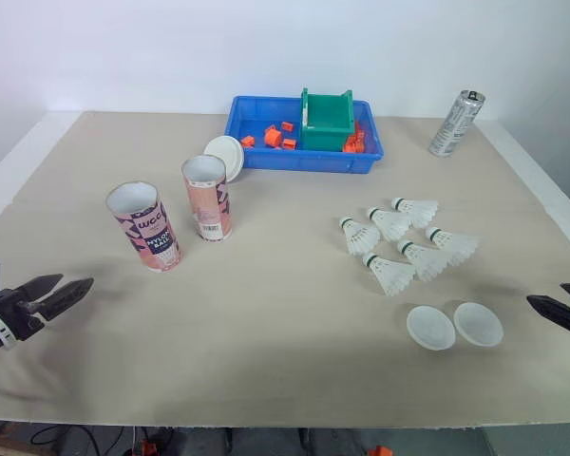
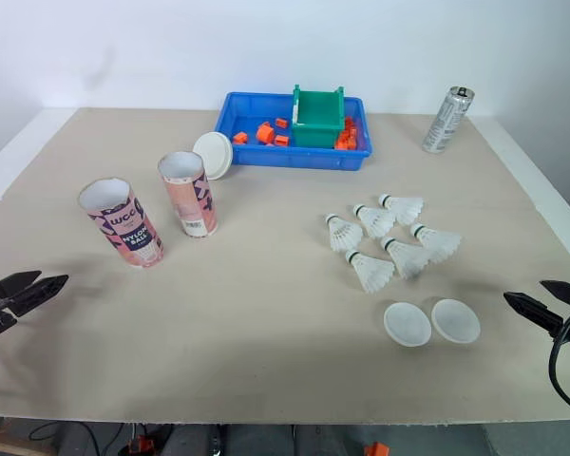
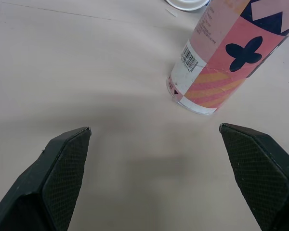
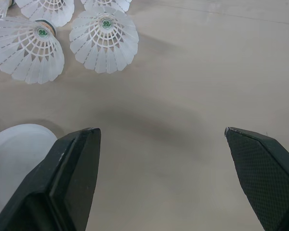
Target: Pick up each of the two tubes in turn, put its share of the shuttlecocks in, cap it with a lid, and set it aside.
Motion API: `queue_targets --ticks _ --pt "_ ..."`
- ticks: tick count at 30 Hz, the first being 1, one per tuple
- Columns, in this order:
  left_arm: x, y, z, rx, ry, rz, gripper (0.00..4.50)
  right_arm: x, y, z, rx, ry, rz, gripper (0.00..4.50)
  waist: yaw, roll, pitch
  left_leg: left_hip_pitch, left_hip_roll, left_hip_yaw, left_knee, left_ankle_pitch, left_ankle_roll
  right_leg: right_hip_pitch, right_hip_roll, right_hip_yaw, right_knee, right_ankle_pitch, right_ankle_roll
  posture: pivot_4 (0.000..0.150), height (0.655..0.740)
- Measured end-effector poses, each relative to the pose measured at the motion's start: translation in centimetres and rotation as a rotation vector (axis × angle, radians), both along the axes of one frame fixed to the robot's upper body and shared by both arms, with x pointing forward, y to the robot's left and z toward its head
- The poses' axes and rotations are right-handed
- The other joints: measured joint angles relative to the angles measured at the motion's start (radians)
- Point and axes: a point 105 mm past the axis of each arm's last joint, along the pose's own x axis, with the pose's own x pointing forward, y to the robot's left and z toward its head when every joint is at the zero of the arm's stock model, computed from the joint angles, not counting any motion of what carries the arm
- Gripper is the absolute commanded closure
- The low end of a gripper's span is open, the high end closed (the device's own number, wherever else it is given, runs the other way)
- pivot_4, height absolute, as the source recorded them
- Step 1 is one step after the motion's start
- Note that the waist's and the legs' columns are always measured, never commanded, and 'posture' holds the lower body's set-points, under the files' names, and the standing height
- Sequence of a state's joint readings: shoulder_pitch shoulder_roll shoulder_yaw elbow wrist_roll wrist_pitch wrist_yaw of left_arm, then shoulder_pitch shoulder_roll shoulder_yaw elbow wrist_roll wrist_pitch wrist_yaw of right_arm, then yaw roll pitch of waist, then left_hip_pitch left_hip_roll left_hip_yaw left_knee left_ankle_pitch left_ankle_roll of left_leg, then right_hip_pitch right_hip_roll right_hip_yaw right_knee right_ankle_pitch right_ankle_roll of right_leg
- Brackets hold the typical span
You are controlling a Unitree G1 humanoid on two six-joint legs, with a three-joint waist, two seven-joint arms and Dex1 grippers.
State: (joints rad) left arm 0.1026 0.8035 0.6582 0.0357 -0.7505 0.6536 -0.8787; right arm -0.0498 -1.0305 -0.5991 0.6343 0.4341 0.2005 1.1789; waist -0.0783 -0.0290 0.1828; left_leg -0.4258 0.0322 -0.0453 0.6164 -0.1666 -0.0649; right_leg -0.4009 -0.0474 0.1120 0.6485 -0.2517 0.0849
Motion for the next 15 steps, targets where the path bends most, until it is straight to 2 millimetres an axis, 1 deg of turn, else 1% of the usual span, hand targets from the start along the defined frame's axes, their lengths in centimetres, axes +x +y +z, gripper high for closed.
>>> queue_targets --ticks 15 --pt "0.27 0.44 -0.14 -0.015 -0.001 0.022 0.0 0.0 0.07 0.03 0.006 -0.005 0.012 0.07 0.0 0.0 0.0 0.0 0.0 0.0 0.0 0.0 0.0 0.0 0.0 0.0 0.0 0.0 0.0 0.15 0.7355"
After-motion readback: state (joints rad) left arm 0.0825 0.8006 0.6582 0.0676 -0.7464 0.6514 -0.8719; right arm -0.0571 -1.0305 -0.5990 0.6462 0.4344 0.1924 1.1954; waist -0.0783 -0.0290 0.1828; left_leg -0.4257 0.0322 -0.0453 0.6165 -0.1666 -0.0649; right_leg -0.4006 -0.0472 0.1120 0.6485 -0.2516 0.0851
